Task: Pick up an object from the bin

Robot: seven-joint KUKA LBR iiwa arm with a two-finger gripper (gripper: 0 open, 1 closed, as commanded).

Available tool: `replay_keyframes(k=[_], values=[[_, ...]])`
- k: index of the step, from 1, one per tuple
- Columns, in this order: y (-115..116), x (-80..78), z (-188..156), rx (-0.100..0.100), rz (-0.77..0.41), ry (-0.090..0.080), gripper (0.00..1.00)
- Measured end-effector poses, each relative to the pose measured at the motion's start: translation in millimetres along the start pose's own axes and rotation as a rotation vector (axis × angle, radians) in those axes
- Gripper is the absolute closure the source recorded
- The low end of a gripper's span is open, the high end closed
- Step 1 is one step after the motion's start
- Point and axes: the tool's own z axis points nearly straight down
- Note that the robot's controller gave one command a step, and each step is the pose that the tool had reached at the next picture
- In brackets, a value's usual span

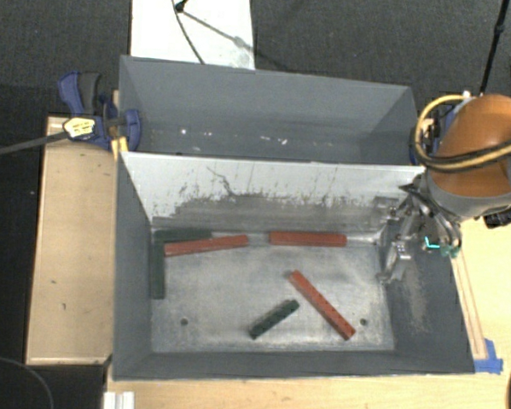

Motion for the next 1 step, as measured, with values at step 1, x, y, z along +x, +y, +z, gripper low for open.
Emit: replay_keyframes(k=[1], values=[[57.5,41.7,88.5,-0.002,0.106,0.001,0.0]])
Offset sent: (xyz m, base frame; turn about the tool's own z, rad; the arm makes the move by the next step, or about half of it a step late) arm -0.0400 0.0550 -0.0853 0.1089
